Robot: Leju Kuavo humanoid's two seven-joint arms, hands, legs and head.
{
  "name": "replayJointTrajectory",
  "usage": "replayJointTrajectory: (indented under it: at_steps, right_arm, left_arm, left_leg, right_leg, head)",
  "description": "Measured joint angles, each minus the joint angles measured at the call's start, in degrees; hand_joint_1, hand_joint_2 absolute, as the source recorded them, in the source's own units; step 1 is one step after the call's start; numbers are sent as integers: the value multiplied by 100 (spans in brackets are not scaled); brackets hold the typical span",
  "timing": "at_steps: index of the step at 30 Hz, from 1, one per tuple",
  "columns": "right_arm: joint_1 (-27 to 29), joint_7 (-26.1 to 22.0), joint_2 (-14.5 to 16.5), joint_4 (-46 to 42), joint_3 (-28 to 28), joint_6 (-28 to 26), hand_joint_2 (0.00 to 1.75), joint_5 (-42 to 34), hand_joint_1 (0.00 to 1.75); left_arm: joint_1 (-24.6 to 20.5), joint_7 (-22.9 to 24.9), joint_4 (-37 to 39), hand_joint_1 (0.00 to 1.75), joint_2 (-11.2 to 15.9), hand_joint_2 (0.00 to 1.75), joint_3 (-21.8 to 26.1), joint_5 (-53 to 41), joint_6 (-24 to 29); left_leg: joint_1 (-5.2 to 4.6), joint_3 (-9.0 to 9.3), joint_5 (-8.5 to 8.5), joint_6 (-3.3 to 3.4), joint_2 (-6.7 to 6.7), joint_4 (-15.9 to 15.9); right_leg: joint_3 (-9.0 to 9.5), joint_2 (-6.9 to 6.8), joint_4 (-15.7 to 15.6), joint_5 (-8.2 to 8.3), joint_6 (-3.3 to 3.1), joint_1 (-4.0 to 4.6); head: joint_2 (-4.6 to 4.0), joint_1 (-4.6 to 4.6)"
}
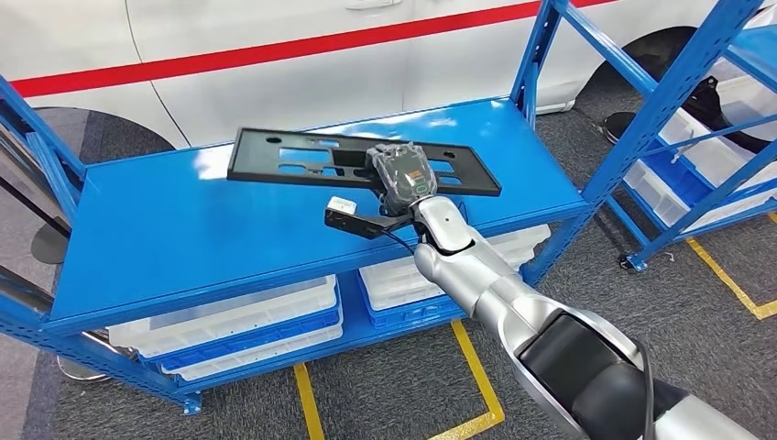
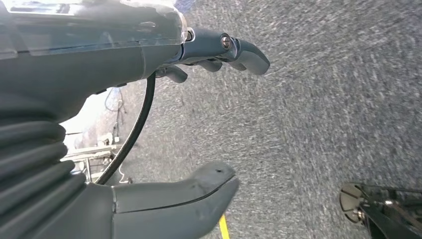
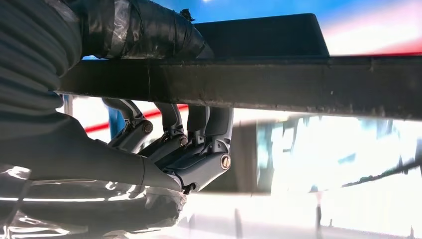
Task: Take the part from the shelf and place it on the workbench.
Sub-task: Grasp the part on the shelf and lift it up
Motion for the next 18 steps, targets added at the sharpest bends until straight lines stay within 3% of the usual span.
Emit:
replayJointTrajectory:
  at_steps: [5,8,12,14,17,18]
  right_arm:
    - [99,197,-100,-541,-102,-483,175,542,175]
    - [186,309,-178,-845,-154,-846,175,1064,175]
    - [267,362,-243,-1138,-261,-899,175,1358,175]
    - [310,375,-288,-1282,-322,-901,175,1443,175]
    - [416,315,-356,-1469,-412,-901,175,1519,175]
    - [462,299,-374,-1512,-428,-901,175,1526,175]
  left_arm:
    - [6,39,1,0,-27,175,60,-39,53]
    - [11,54,1,0,-29,175,85,-71,82]
    - [17,66,2,0,-32,175,112,-85,108]
    - [17,69,4,0,-39,175,125,-96,115]
    - [17,73,7,0,-44,175,174,-114,120]
    - [19,74,8,0,-44,175,189,-116,122]
  left_leg:
    - [-3,-3,-2,2,0,4]
    - [-27,-19,-17,38,-3,37]
    - [-17,-3,27,89,8,-7]
    - [15,23,105,147,28,-96]
    - [27,-5,141,180,41,-117]
    - [28,-21,141,178,41,-101]
  right_leg:
    - [0,1,-3,2,3,-2]
    - [1,1,-18,13,42,-33]
    - [8,3,-19,13,89,-38]
    - [-77,4,196,-182,104,-31]
    - [-507,5,1212,-755,109,-34]
    - [-611,4,1472,-832,118,-45]
  head:
    - [0,0]
    - [0,-1]
    - [0,1]
    - [0,4]
    - [0,4]
    - [0,5]
